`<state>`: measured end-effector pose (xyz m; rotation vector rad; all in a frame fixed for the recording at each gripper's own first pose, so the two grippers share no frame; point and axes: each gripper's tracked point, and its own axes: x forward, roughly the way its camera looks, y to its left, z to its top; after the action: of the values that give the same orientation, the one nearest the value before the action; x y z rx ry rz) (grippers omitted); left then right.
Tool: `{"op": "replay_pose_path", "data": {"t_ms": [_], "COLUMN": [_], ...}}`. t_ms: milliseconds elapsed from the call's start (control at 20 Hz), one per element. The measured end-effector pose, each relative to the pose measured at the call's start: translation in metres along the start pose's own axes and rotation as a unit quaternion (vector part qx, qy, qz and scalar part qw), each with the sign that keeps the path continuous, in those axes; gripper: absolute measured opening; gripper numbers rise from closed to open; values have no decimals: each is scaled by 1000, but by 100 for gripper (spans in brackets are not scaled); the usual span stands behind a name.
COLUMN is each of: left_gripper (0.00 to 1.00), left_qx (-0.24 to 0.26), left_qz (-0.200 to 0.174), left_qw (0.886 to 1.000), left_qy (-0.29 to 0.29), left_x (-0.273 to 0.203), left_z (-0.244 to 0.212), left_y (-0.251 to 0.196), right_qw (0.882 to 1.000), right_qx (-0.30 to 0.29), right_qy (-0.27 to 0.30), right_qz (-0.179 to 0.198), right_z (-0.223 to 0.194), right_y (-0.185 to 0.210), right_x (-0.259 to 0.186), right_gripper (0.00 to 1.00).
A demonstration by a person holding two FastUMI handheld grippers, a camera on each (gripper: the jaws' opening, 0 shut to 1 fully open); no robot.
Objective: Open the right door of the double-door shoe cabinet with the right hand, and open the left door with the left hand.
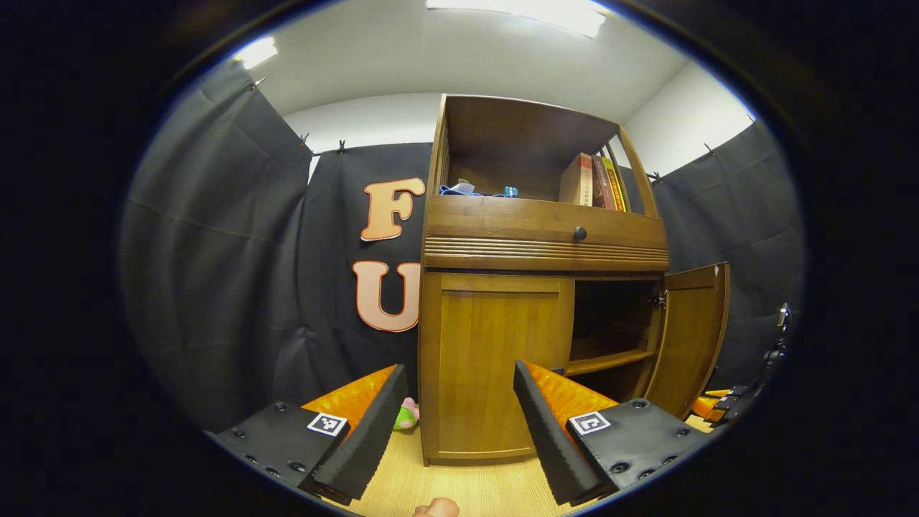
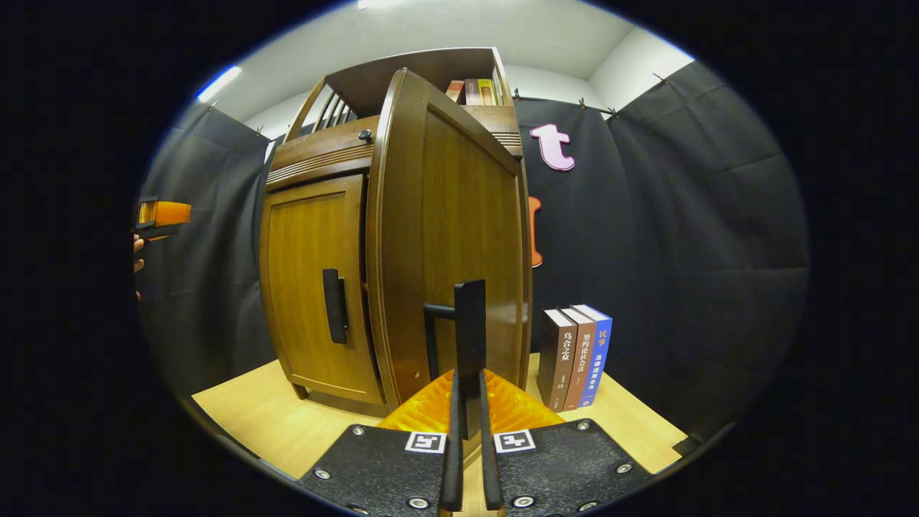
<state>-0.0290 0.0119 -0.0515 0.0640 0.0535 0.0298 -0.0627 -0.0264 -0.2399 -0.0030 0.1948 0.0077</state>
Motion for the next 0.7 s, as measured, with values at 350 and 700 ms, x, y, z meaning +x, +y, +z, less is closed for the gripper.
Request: {"op": "replay_pose_path", "data": {"t_ms": [350,700], "left_gripper": [95,96], "left_qx": [0,-8], "left_qz": [-5,-13], "left_qw": [1000,1000], "left_qy": [4,19], "left_x": [4,22], "left_z": [-4,-21], "left_y": [-11,-25], "right_qw": [1000,999], "right_qx": [-6,1], "right_qy": [-1,3], "right_qz": [-29,-50], "right_z": [2,6], "right_y": [-30,-65], "right_x": [-9,-17], "right_gripper": [6,12]}}
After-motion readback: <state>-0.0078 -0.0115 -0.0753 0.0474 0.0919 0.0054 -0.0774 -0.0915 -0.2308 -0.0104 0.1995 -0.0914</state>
